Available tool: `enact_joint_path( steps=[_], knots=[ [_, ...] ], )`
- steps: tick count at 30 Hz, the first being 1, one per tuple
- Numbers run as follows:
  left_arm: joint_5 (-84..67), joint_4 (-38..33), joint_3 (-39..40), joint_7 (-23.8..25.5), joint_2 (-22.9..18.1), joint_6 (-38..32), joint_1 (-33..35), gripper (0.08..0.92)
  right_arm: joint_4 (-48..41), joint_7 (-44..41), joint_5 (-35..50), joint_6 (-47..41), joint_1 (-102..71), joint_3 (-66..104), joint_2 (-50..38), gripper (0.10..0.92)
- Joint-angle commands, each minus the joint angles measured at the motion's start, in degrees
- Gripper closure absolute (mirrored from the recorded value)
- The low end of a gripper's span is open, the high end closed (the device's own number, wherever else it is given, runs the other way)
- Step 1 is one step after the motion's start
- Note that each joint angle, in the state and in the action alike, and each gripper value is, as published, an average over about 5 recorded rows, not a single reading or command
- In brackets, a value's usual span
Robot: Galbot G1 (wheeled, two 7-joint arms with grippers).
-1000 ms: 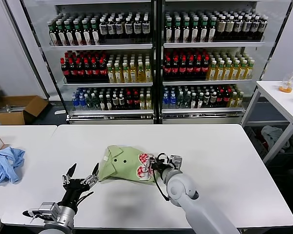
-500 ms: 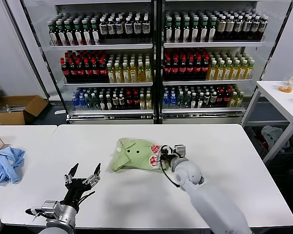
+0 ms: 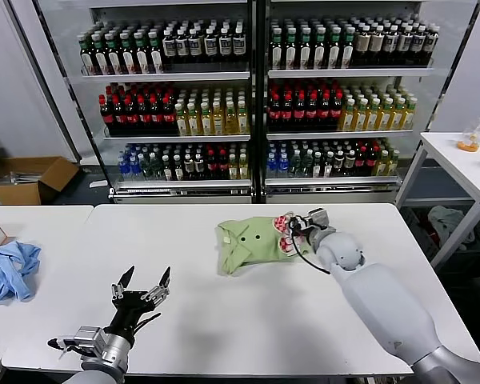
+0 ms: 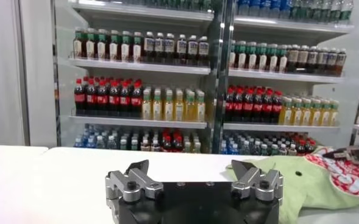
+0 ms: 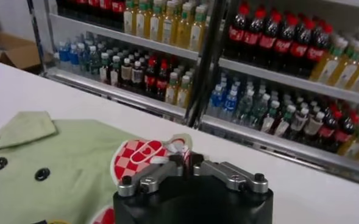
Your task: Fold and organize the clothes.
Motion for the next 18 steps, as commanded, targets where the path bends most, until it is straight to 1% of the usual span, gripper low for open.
enact_joint_path(
  steps=[1, 4, 7, 12, 15, 18],
  knots=[
    [1.02, -0.38, 0.59, 0.07, -0.08, 0.00, 0.07, 0.177, 12.75, 1.48, -7.95, 8.91, -14.09, 9.92, -4.73, 0.786],
    [1.49, -0.82, 0.77, 0.09, -0.21, -0.08, 0.37, 0.177, 19.30, 5.08, -9.05, 14.41, -21.73, 15.36, -5.91, 0.700],
    [2.04, -1.28, 0.77, 0.09, -0.32, -0.28, 0.74, 0.177, 26.55, 6.89, -9.18, 18.79, -31.31, 20.45, -7.16, 0.622],
    [2.38, -1.95, 0.50, 0.11, -0.38, -0.37, 0.98, 0.177, 39.74, 7.61, -7.05, 22.31, -46.07, 29.42, -7.63, 0.483],
    [2.52, -2.47, 0.23, 0.15, -0.38, -0.44, 1.15, 0.177, 44.45, 7.31, -5.04, 23.16, -52.80, 33.77, -6.80, 0.397],
    [2.66, -3.03, -0.17, 0.23, -0.44, -0.55, 1.62, 0.177, 46.59, 6.89, -5.28, 23.72, -56.76, 36.33, -6.25, 0.310]
  ],
)
